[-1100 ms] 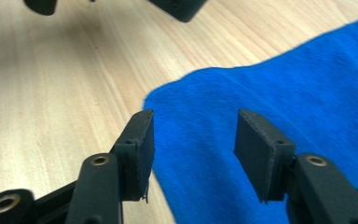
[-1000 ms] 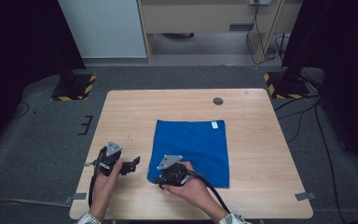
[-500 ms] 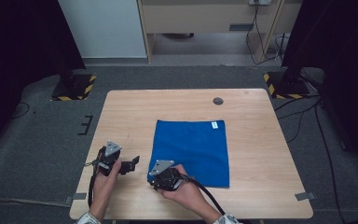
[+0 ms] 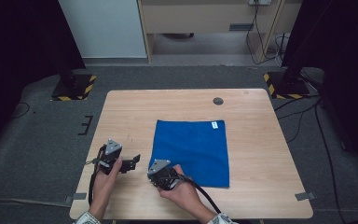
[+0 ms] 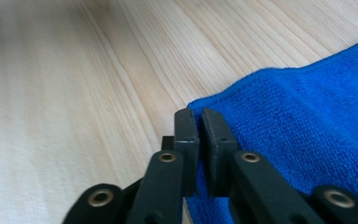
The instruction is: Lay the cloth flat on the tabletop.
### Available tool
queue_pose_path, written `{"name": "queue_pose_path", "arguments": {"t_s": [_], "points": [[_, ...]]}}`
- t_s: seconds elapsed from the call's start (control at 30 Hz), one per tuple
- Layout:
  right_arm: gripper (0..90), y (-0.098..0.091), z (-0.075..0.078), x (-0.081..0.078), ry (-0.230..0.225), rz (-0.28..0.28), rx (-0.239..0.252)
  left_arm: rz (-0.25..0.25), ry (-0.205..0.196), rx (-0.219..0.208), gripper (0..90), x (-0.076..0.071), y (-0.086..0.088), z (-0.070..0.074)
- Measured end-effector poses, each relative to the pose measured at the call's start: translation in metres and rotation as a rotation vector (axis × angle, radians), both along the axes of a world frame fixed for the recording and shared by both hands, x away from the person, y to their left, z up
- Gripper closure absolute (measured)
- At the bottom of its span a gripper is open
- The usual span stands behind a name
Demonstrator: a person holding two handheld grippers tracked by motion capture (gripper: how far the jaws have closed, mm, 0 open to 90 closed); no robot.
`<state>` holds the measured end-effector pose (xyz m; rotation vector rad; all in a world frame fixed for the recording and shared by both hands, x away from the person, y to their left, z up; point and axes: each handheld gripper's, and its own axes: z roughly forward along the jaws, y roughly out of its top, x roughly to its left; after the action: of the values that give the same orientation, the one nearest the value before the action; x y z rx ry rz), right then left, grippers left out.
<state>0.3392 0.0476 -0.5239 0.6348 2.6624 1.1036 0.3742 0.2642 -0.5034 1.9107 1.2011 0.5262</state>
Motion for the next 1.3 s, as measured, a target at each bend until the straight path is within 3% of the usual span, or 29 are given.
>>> {"name": "queue_pose_path", "arguments": {"t_s": [0.17, 0.27, 0.43, 0.53, 0.63, 0.77, 0.87, 0.93, 1.1, 1.17, 1.3], "points": [[87.7, -0.003, 0.001, -0.003, 0.032, 0.005, 0.038, -0.043, -0.006, -0.010, 8.7, 0.025, -0.010, 0.013], [87.7, -0.004, 0.001, -0.004, 0.037, 0.003, 0.045, -0.079, 0.005, 0.005, 10.4, 0.051, -0.020, 0.017], [87.9, -0.005, 0.000, -0.008, 0.050, 0.016, 0.065, -0.073, 0.029, 0.028, 17.1, 0.089, -0.033, 0.011], [87.9, -0.007, 0.000, -0.009, 0.053, 0.016, 0.076, -0.087, 0.079, 0.045, 19.1, 0.115, -0.042, 0.005], [87.9, -0.008, -0.002, -0.010, 0.057, 0.016, 0.085, -0.093, 0.090, 0.063, 21.7, 0.131, -0.051, 0.000], [88.0, -0.010, -0.001, -0.013, 0.056, 0.016, 0.086, -0.095, 0.099, 0.081, 26.9, 0.144, -0.058, -0.005], [88.0, -0.011, -0.001, -0.015, 0.054, 0.019, 0.082, -0.099, 0.105, 0.045, 31.5, 0.149, -0.063, -0.013], [88.0, -0.011, -0.002, -0.018, 0.050, 0.021, 0.077, -0.092, 0.118, 0.052, 34.1, 0.152, -0.063, -0.018], [88.0, -0.013, -0.002, -0.022, 0.047, 0.035, 0.071, -0.079, 0.135, 0.019, 45.3, 0.156, -0.064, -0.026], [88.0, -0.014, -0.002, -0.023, 0.050, 0.033, 0.074, -0.084, 0.142, -0.030, 57.1, 0.157, -0.066, -0.027], [88.0, -0.017, -0.001, -0.023, 0.051, 0.028, 0.079, -0.101, 0.136, -0.014, 81.0, 0.155, -0.072, -0.027]]}}
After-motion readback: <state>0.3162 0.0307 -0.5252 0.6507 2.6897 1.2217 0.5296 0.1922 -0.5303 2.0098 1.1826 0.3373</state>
